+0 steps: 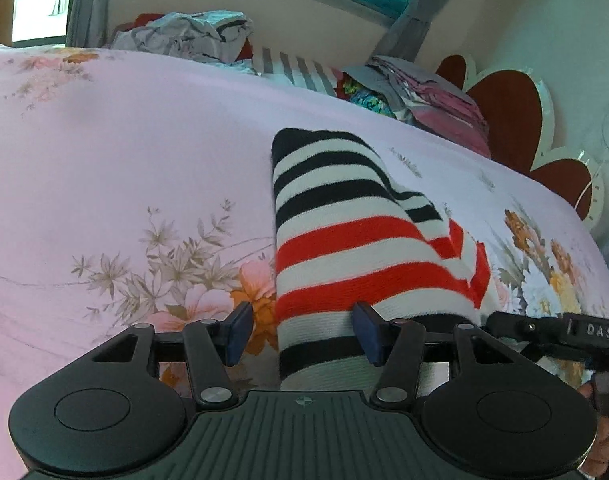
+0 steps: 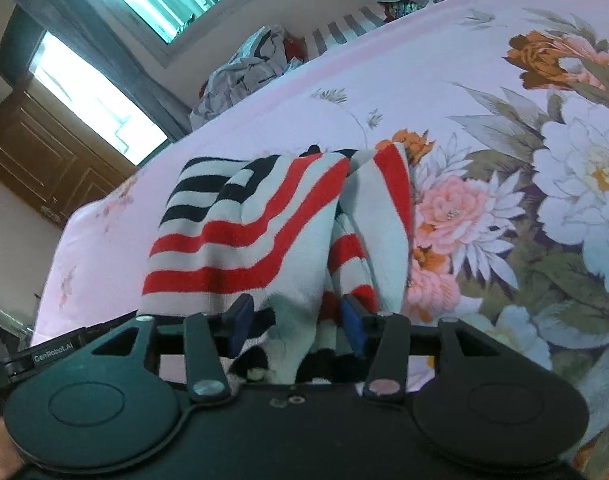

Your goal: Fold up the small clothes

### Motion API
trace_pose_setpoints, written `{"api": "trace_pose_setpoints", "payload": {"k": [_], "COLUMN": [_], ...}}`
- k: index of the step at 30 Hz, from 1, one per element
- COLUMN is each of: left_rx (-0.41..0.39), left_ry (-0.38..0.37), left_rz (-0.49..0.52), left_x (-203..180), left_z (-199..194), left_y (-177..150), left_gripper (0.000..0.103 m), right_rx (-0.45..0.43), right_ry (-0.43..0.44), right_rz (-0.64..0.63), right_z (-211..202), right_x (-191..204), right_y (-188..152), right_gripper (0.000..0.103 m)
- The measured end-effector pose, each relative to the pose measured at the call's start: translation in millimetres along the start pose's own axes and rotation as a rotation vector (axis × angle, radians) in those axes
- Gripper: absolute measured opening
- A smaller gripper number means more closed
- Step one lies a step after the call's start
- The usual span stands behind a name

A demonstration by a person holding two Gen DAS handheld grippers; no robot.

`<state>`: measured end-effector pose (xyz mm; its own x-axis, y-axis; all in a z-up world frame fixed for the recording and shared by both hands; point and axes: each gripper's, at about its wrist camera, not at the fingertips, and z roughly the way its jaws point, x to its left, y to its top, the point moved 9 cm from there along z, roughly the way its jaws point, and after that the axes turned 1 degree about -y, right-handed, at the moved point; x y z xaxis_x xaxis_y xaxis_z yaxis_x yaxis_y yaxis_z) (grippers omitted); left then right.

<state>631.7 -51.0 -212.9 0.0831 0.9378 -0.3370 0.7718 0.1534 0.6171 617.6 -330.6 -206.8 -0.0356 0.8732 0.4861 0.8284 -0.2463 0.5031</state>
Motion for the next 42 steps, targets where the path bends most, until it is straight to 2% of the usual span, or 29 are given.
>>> {"api": "trace_pose_setpoints", "payload": {"k": [2, 4, 6, 7, 8, 9, 13, 16, 22, 27, 31, 34, 37, 40, 42], "left_rx": [0.005, 0.009, 0.009, -0.006, -0.018, -0.025, -0.045, -0.041, -0.004, 0.017, 0.061, 0.082, 0.081, 0.070, 0.045], "left_ry": [-0.007, -0.018, -0.020, -0.012, -0.008, -0.006, -0.003, -0.005, 0.020, 0.030, 0.031, 0.034, 0.051, 0.059, 0.030], "left_rz": [0.001, -0.004, 0.007, 0.027, 0.054, 0.079, 0.175, 0.229, 0.312, 0.324, 0.360, 0.394, 0.418, 0.427, 0.409], "left_x": [-2.7, -2.1, -3.4, -5.4, -8.9, -13.3, -33.0, -47.0, -62.7, -67.2, -71.6, -74.3, -76.8, -78.1, -80.4], "left_z": [12.6, 16.1, 16.6, 13.3, 11.1, 9.6, 9.4, 12.9, 22.5, 27.0, 37.0, 41.1, 40.3, 34.4, 18.2], "left_y": [-0.2, -0.3, 1.7, 4.1, 6.2, 8.2, 16.5, 22.8, 24.8, 26.1, 25.4, 24.3, 22.8, 23.5, 24.7], "left_gripper": [0.055, 0.055, 0.054, 0.049, 0.035, 0.032, 0.032, 0.032, 0.032, 0.032, 0.032, 0.032, 0.032, 0.032, 0.032], "right_rx": [0.018, 0.030, 0.030, 0.018, -0.002, -0.030, -0.150, -0.188, -0.186, -0.198, -0.176, -0.134, -0.127, -0.099, -0.104], "right_ry": [-0.012, -0.052, -0.066, -0.075, -0.087, -0.099, -0.102, -0.086, -0.102, -0.093, -0.118, -0.139, -0.122, -0.129, -0.130], "right_rz": [-0.020, -0.072, -0.133, -0.168, -0.210, -0.252, -0.341, -0.356, -0.308, -0.285, -0.265, -0.177, -0.075, -0.072, -0.062], "right_z": [5.5, 10.7, 12.2, 10.3, 6.9, 1.6, -25.8, -39.6, -33.1, -33.4, -28.1, -15.0, -12.1, -15.6, -29.4], "right_x": [5.2, 11.0, 19.3, 24.1, 29.3, 34.8, 48.8, 46.9, 24.8, 18.7, 5.3, -15.7, -24.8, -22.5, -19.7], "right_y": [1.3, 2.1, 2.9, 3.6, 4.5, 5.5, 12.4, 14.3, 11.0, 10.9, 4.1, -2.0, -1.7, 0.8, 3.2], "right_gripper": [0.048, 0.044, 0.022, 0.021, 0.019, 0.019, 0.018, 0.018, 0.018, 0.018, 0.018, 0.019, 0.020, 0.024, 0.028]}}
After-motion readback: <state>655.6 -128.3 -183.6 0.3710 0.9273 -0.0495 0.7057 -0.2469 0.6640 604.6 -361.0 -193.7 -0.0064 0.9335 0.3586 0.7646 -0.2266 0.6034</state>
